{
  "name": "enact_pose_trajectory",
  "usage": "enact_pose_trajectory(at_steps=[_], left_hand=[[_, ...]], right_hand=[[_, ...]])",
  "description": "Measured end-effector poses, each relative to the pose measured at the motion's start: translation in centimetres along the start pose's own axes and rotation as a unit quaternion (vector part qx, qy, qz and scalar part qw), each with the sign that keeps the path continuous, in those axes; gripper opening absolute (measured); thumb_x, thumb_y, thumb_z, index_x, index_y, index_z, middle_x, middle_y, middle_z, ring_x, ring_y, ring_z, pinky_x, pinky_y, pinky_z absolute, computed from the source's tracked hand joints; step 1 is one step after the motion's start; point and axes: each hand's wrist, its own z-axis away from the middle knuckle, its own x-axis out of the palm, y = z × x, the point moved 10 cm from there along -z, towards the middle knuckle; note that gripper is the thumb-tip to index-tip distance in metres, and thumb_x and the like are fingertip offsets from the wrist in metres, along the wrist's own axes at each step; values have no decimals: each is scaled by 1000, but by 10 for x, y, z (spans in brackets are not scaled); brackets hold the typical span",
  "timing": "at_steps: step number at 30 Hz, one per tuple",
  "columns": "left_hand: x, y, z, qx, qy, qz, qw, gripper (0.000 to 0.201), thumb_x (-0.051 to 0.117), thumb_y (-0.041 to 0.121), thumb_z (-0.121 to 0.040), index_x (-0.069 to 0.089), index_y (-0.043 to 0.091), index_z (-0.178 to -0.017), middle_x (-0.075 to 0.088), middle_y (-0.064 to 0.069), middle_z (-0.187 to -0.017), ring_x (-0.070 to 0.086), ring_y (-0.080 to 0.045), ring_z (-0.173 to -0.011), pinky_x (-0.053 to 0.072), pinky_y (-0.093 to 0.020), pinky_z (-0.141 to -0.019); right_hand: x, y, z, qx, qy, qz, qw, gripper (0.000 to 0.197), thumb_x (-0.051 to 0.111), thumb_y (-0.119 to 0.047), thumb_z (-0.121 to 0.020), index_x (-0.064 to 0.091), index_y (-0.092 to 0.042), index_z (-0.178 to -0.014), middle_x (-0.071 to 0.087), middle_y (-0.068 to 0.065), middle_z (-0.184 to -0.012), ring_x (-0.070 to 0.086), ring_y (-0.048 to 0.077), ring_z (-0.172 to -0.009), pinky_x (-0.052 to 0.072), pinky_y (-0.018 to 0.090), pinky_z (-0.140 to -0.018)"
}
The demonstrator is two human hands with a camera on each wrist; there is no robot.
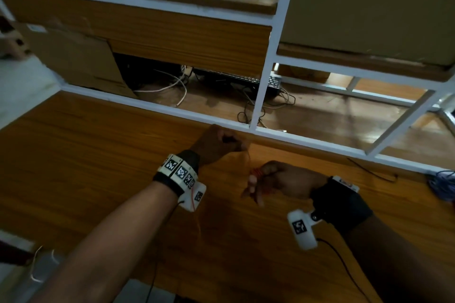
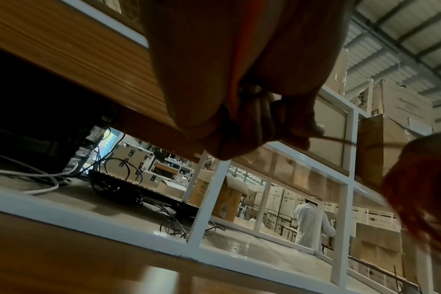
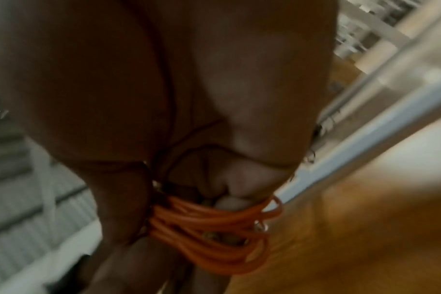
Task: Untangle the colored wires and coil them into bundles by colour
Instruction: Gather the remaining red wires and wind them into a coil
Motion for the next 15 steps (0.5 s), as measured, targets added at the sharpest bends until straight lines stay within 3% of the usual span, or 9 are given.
enact_pose_trajectory(at_steps=[2,4,6,9,11,13,14,15], left_hand=[[1,9,-6,10,19,47,999,8,73,19,-87,75,12,-89,68,11,-70,58,3,-56,43,-12,-53],[6,11,-8,12,33,90,995,13,71,23,-88,74,11,-91,67,-6,-68,55,-10,-54,43,-22,-49],[23,4,-6,-10,15,96,995,10,65,30,-92,71,22,-92,66,-15,-80,52,-14,-57,43,-25,-50],[54,-24,6,-65,-17,138,988,17,57,35,-97,71,25,-99,59,3,-75,45,-10,-54,37,-22,-47],[69,-41,16,-88,-23,173,981,21,56,32,-98,74,23,-98,53,6,-66,42,-10,-50,34,-23,-44],[79,-52,29,-110,-40,177,977,20,56,32,-98,75,24,-95,49,7,-60,39,-8,-46,31,-23,-44],[82,-52,36,-114,-49,165,978,20,56,34,-98,74,25,-95,46,7,-58,39,-8,-46,32,-22,-45],[84,-53,42,-116,-53,143,981,22,54,37,-99,72,25,-96,44,7,-58,40,-7,-47,34,-22,-47]], right_hand=[[7,-16,2,-70,-38,-184,980,26,44,-9,-106,66,3,-98,74,13,-82,62,42,-107,25,62,-122],[4,-38,11,-146,-64,-348,924,22,46,-8,-105,65,3,-103,72,18,-91,69,33,-107,38,53,-118],[-18,-53,20,-214,-36,-481,850,13,58,-6,-100,64,3,-108,64,23,-114,70,28,-107,52,42,-107],[-60,-64,41,-301,99,-556,768,23,54,-12,-102,67,1,-115,70,17,-121,70,17,-111,45,34,-113],[-86,-60,59,-345,205,-590,700,31,46,-14,-105,71,2,-113,73,17,-120,69,20,-119,48,35,-110],[-114,-38,76,-366,301,-590,654,29,51,-16,-101,73,-2,-113,73,15,-123,63,23,-129,43,35,-116],[-129,-23,86,-354,381,-536,665,27,58,-23,-96,71,-8,-115,73,11,-123,63,22,-128,39,35,-119],[-144,-11,99,-322,479,-413,704,29,64,-36,-93,70,-18,-115,72,4,-121,64,19,-124,38,37,-120]])
